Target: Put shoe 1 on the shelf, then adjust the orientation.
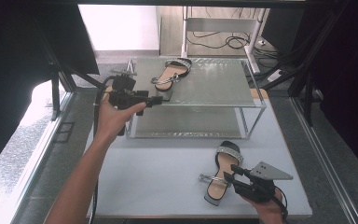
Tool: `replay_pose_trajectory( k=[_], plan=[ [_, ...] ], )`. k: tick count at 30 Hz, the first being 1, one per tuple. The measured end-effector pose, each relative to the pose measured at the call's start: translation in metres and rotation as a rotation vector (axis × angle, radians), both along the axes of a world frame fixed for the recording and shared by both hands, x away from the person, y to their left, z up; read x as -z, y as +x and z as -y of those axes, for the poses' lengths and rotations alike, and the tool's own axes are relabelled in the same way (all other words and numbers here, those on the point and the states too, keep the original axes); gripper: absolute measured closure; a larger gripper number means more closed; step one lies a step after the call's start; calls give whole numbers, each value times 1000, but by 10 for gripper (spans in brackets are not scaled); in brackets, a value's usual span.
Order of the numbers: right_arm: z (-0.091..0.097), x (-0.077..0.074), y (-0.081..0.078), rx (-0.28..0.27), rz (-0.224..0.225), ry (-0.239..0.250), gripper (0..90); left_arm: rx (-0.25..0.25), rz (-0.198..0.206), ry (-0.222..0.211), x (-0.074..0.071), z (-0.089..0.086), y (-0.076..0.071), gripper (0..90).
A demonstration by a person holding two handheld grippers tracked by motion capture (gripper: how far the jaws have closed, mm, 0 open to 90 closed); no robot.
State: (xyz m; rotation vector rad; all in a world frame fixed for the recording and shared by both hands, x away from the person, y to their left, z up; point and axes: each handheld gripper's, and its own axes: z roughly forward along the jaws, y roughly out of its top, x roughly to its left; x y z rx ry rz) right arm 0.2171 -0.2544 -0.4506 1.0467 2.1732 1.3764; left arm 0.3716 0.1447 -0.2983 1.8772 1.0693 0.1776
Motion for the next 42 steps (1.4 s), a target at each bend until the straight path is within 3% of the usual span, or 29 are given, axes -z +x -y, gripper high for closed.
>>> replay_pose_trajectory(
  k=[3,11,15,18,19,22,25,26,28,31,33,35,38,42],
  plan=[
    [-2,0,-1,-5,0,-5,578,8,13,28,14,-2,-15,339],
    [-9,1,-1,-47,2,-1,608,46,11,37,49,-12,-45,321],
    [-17,-1,-1,-77,-2,3,775,47,27,58,62,-15,-55,311],
    [-30,-1,0,-110,-8,-7,836,52,26,66,75,-17,-63,299],
    [-36,0,0,-127,-15,-20,845,56,20,70,85,-18,-67,293],
    [-51,4,1,-155,-28,-63,852,54,12,71,97,-20,-72,287],
    [-72,13,3,-181,-39,-157,852,55,-1,88,113,-22,-77,297],
    [-86,20,4,-195,-38,-230,852,45,-10,93,121,-23,-79,302],
    [-91,22,4,-201,-41,-249,860,45,-27,92,132,-26,-80,302],
    [-103,29,3,-210,-45,-326,880,36,-59,81,151,-33,-82,303],
    [-106,35,3,-175,-49,-398,897,35,-94,75,164,-37,-81,308],
    [-105,36,3,-162,-41,-414,898,43,-100,81,164,-37,-81,302],
    [-103,35,2,-149,-54,-424,899,35,-99,53,164,-39,-81,304],
    [-97,36,-2,-144,-58,-423,900,50,-120,67,171,-36,-82,302]
  ],
)
